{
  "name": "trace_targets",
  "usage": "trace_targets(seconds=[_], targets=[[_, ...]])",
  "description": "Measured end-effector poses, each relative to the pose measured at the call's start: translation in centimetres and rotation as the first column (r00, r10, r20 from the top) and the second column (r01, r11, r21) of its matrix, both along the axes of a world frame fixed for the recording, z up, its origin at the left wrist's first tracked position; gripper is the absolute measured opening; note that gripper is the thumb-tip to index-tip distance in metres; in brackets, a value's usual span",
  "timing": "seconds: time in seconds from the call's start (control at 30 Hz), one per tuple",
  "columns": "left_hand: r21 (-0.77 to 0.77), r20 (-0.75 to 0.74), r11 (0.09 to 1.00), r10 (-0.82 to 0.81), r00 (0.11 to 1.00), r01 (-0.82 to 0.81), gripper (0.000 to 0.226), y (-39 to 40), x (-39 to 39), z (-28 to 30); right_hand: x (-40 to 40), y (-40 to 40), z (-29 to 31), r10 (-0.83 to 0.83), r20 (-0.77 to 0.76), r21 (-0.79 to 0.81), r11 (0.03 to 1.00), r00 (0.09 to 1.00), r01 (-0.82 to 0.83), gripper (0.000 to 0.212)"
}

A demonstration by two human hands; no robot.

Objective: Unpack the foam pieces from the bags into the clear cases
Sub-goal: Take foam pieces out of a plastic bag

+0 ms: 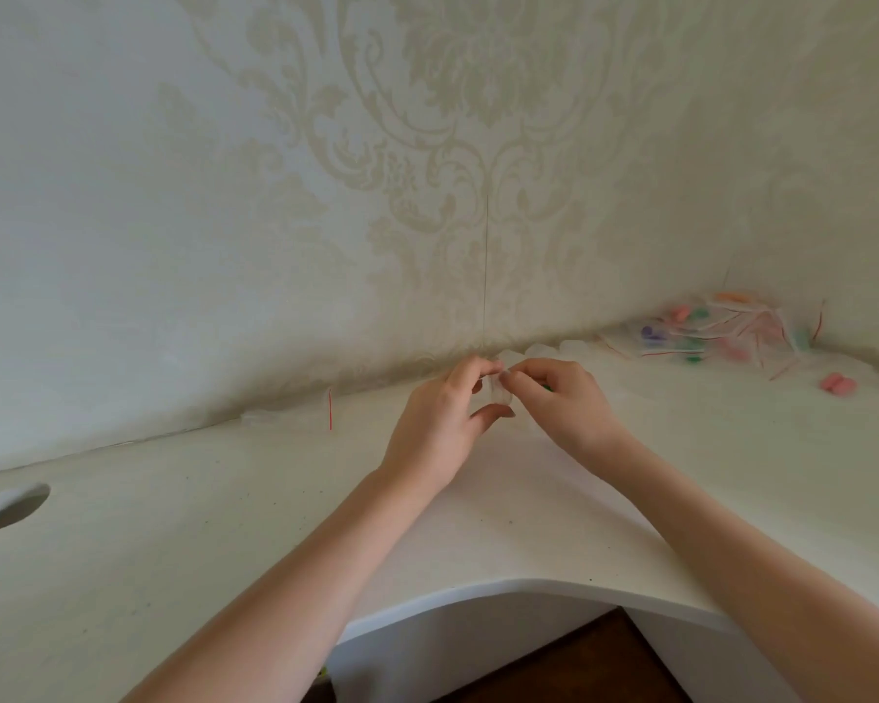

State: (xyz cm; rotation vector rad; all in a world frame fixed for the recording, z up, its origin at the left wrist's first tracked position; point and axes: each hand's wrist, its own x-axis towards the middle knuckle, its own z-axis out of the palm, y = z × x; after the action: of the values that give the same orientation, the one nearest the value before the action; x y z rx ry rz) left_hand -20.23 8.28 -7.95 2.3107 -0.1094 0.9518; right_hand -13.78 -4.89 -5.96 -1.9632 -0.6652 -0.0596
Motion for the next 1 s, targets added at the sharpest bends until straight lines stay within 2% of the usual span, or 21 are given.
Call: trace_targets(seconds=[0.13,0.23,0.3,0.4,0.5,0.6,0.77,0.87,0.93,1.0], targets=[[-0.076,0.000,0.997,-0.012,1.000,0.012,0.043,0.0,-0.1,0.3,0.1,-0.1,0.0,0.051,-0.018,0.013,0.999,0.999,-0.051,0.023],[-0.249,-0.020,0.967,-0.062,0.998,0.055,0.040,0.1,0.1,0.6,0.2,-0.3,0.1,0.101,-0.038,-0.012,0.995,0.994,-0.102,0.028],[-0.407,-0.062,0.907,-0.145,0.987,0.108,0.035,0.2,0.0,0.9,0.5,-0.5,0.0,0.101,-0.009,-0.024,0.995,0.995,-0.101,0.029],[-0.582,-0.115,0.799,-0.262,0.958,0.149,0.030,0.7,-0.2,1.3,0.8,-1.0,0.0,0.069,0.091,0.022,0.997,0.994,-0.071,0.013],[-0.706,-0.117,0.688,-0.351,0.929,0.171,0.036,1.1,-0.2,1.3,0.5,-1.4,0.2,0.125,0.233,0.001,0.992,0.964,-0.129,0.030],[-0.786,-0.097,0.595,-0.383,0.919,0.165,0.050,1.4,-0.1,1.3,0.4,-1.5,0.2,0.166,0.349,-0.069,0.986,0.922,-0.152,0.038],[-0.923,-0.004,0.350,-0.422,0.907,0.159,0.050,1.3,-0.1,1.4,0.4,-1.1,-0.4,0.085,0.423,-0.046,0.996,0.902,-0.073,0.020],[-0.938,0.006,0.308,-0.445,0.896,0.159,0.056,1.1,0.0,1.3,0.0,-0.9,-0.3,0.063,0.448,-0.051,0.998,0.892,-0.044,0.028],[-0.940,0.015,0.294,-0.465,0.885,0.170,0.045,1.2,0.1,1.2,-0.3,-0.8,-0.2,0.056,0.449,-0.045,0.998,0.892,-0.040,0.044],[-0.950,0.029,0.260,-0.478,0.878,0.174,0.035,1.3,0.1,1.2,-0.3,-0.9,-0.2,0.046,0.455,-0.055,0.998,0.889,-0.023,0.042]])
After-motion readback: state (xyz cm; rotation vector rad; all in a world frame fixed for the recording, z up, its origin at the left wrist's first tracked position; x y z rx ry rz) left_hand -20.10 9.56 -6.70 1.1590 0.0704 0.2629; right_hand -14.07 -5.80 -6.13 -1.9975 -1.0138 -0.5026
